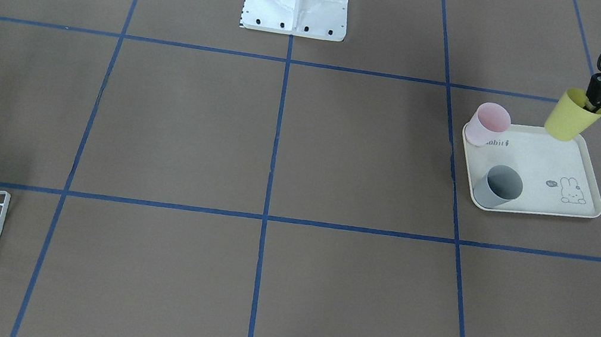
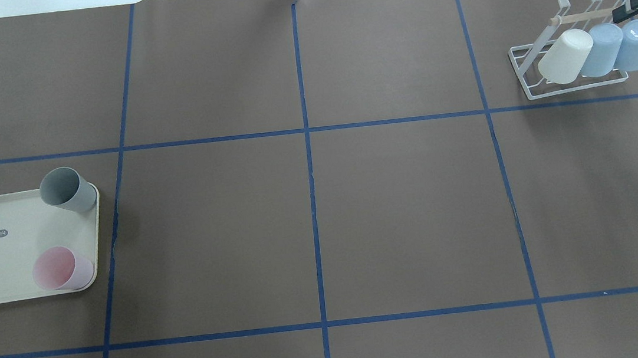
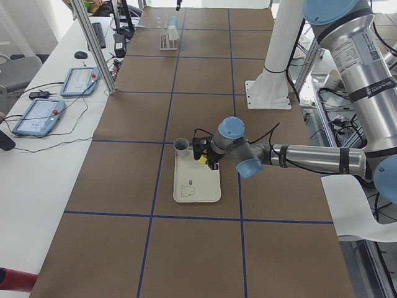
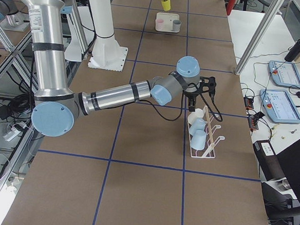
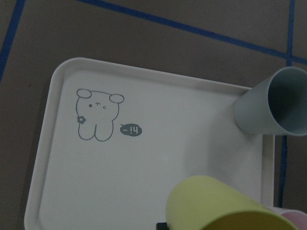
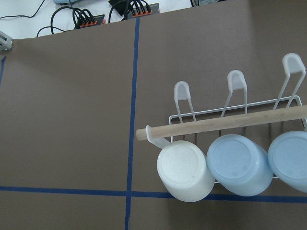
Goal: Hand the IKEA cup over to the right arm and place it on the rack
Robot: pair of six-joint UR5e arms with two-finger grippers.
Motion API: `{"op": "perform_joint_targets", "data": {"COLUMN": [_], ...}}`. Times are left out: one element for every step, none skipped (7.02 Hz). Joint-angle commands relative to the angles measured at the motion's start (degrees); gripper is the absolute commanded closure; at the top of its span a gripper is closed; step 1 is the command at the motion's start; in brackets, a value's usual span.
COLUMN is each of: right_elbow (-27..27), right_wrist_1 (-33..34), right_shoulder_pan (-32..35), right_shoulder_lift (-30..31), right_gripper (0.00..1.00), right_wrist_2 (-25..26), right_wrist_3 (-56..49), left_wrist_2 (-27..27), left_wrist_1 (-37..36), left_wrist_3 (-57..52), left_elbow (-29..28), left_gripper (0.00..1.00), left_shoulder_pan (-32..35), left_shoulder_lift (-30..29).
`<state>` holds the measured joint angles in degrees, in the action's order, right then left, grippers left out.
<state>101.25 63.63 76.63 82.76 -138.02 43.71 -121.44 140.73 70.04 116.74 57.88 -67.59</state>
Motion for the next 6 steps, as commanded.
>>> {"op": "perform_joint_targets", "data": {"right_elbow": [0.09,0.0,-0.17,0.09,1.22,3.06], "right_wrist_1": [-5.32,-10.75,-14.28,-14.76,-14.93,-15.02], "right_shoulder_pan": [-4.18,-8.03,-9.99,-10.35,-12.18,-13.25], "right_shoulder_lift": [-0.75,-0.93,-1.89,-4.77,-8.36,-11.01], "right_gripper": [0.0,0.0,0.0,0.0,0.0,0.0], "right_wrist_2": [0.12,0.21,0.65,0.21,0.21,0.12], "right_wrist_3": [9.23,16.08,20.93,26.98,35.49,44.79], "left_wrist_2": [-0.12,-0.2,-0.12,0.58,3.63,8.97], "left_wrist_1": [-3.52,-3.53,-2.92,-2.57,-2.31,1.18], "left_wrist_3": [13.96,23.9,31.13,39.04,46.25,53.11], "left_elbow": [0.08,-1.32,-2.56,-4.92,-7.9,-9.06], "left_gripper": [1.0,1.0,1.0,1.0,1.0,1.0], "left_shoulder_pan": [0.14,-0.56,-3.79,-10.0,-12.93,-16.27], "left_shoulder_lift": [-14.41,-22.94,-29.73,-37.28,-45.01,-49.44]}}
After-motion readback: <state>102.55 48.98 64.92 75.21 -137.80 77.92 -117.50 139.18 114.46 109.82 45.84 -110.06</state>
